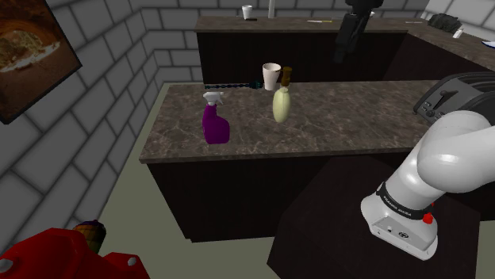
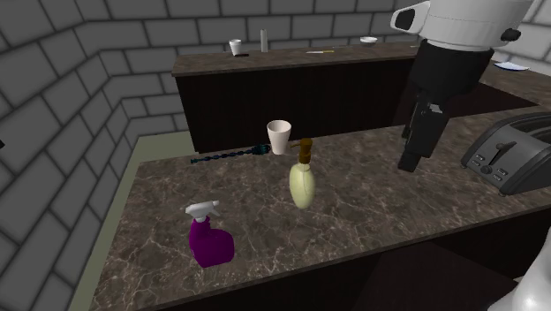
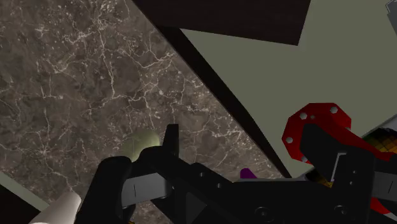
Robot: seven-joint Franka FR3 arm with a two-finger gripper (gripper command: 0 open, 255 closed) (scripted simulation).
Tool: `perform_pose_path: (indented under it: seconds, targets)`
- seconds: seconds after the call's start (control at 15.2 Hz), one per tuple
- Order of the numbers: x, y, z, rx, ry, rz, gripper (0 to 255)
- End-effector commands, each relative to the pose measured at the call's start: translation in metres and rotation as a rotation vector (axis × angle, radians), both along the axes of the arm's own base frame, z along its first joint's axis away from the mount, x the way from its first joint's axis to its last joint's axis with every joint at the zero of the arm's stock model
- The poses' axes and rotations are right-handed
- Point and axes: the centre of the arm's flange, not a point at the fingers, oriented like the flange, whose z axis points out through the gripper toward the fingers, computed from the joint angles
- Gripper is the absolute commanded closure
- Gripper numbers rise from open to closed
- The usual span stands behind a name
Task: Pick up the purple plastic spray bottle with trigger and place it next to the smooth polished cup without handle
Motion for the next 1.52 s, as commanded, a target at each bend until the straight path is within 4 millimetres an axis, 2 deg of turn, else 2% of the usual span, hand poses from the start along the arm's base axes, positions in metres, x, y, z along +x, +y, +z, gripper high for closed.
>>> perform_pose_path:
  seconds: [0.0,0.73,1.45]
  targets:
    - [0.000,0.000,0.000,0.000,0.000,0.000,0]
    - [0.074,0.004,-0.109,0.084,-0.157,0.230,0]
    - [0.160,0.035,-0.204,0.169,-0.314,0.459,0]
